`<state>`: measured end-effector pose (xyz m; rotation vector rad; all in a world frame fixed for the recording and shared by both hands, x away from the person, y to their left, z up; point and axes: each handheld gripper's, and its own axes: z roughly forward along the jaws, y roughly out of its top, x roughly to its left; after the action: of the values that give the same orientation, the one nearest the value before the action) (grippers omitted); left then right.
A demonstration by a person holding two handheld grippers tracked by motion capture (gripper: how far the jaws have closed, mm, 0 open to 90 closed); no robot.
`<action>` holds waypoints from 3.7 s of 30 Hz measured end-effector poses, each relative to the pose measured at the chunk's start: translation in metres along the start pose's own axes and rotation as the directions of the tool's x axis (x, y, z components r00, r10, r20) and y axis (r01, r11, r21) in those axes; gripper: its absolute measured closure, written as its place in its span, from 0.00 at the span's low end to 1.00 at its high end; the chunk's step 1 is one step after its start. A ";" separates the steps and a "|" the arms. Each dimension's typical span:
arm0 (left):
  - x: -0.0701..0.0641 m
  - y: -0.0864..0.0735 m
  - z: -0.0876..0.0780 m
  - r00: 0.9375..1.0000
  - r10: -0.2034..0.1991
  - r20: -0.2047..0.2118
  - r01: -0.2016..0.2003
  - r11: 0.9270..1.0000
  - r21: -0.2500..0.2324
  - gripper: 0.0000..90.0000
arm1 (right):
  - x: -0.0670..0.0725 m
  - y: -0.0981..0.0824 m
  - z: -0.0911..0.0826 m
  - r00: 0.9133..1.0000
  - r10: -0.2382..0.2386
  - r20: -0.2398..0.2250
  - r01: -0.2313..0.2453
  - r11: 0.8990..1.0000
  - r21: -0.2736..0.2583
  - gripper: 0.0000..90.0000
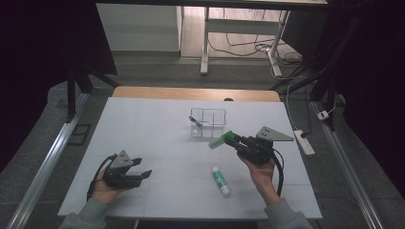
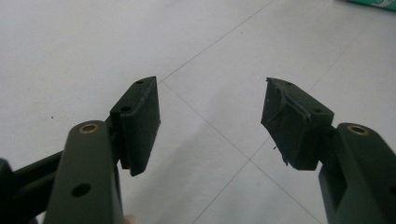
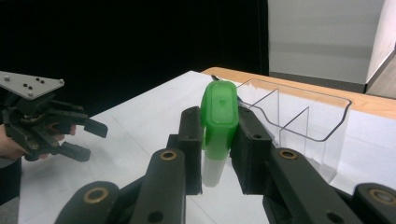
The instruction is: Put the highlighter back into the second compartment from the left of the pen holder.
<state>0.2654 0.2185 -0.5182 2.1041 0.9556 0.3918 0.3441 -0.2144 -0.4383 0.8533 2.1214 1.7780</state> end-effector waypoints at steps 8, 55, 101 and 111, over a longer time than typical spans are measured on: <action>0.001 0.000 0.000 1.000 0.000 -0.004 0.000 1.000 0.002 0.40 | -0.004 0.007 0.002 1.000 -0.003 0.009 0.003 1.000 -0.012 0.82; 0.005 0.000 0.002 1.000 -0.013 0.018 0.013 1.000 0.003 0.40 | -0.059 0.050 0.093 0.988 0.046 0.150 -0.060 0.994 0.090 0.70; 0.007 0.003 0.000 0.999 -0.032 0.010 0.032 0.999 -0.016 0.39 | -0.028 -0.022 -0.045 0.987 -0.035 0.158 0.000 0.976 0.216 0.48; 0.007 0.003 -0.001 1.000 -0.030 0.009 0.030 0.999 -0.021 0.39 | -0.026 -0.028 -0.053 0.986 -0.078 0.150 0.035 0.962 0.272 0.47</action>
<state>0.2712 0.2231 -0.5154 2.0689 0.9730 0.3756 0.3287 -0.2749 -0.4576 0.9535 2.2864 1.3635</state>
